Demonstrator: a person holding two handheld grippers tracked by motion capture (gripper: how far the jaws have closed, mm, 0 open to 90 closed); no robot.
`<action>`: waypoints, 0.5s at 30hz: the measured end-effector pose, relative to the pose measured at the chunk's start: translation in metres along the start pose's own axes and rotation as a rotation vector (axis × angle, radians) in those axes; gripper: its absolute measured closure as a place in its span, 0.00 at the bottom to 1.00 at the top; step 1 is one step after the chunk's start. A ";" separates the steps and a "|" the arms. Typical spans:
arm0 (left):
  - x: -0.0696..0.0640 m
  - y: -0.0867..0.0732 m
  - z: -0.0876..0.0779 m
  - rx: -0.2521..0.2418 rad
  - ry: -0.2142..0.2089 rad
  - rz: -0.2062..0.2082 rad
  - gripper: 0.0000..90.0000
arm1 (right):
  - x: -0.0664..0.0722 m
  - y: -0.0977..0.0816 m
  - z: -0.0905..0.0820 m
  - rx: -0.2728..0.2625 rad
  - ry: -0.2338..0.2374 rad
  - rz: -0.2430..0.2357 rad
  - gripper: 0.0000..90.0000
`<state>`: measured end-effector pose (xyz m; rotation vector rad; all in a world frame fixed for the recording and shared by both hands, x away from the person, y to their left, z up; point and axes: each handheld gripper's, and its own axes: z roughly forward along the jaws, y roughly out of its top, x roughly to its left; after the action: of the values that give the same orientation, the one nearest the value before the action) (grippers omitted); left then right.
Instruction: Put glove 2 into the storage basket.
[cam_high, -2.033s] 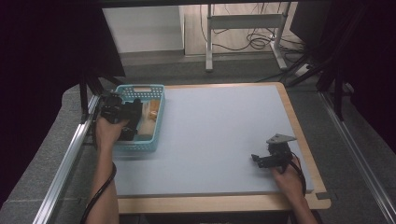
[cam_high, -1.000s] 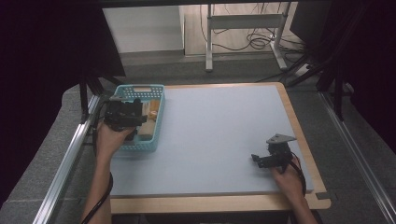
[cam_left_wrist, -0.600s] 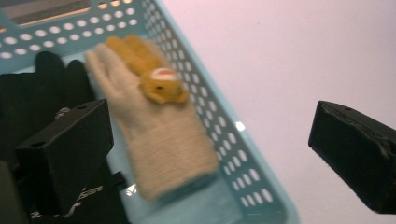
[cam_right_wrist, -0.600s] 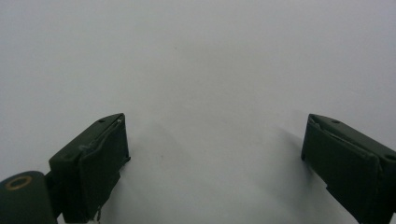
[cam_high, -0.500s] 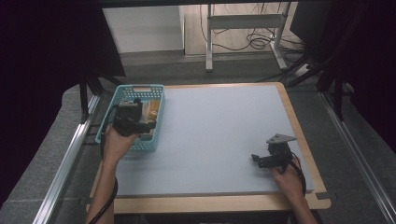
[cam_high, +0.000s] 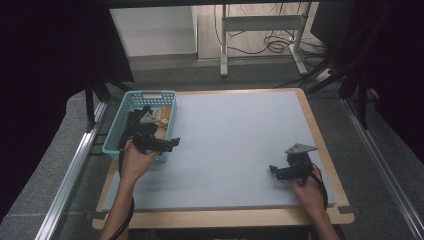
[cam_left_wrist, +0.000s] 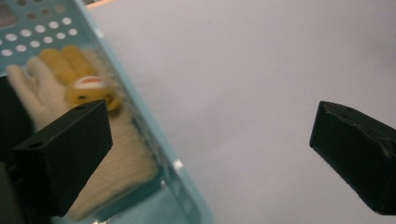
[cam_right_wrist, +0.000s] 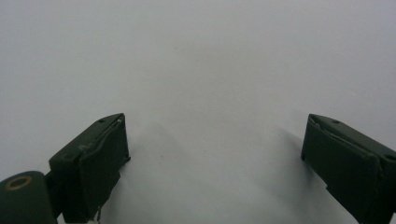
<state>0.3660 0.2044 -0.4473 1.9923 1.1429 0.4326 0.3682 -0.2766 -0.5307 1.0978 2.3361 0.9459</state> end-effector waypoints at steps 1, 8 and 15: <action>-0.004 0.000 0.000 0.000 -0.007 0.011 0.00 | 0.000 0.000 0.000 -0.001 0.000 0.001 0.08; -0.030 -0.001 0.005 -0.015 -0.049 0.073 0.00 | 0.000 0.000 0.000 -0.001 0.000 0.001 0.08; -0.056 -0.004 0.010 -0.033 -0.101 0.116 0.00 | 0.000 0.000 0.000 -0.001 0.000 0.000 0.08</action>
<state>0.3396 0.1539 -0.4518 2.0342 0.9552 0.4023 0.3682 -0.2764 -0.5306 1.0976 2.3356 0.9470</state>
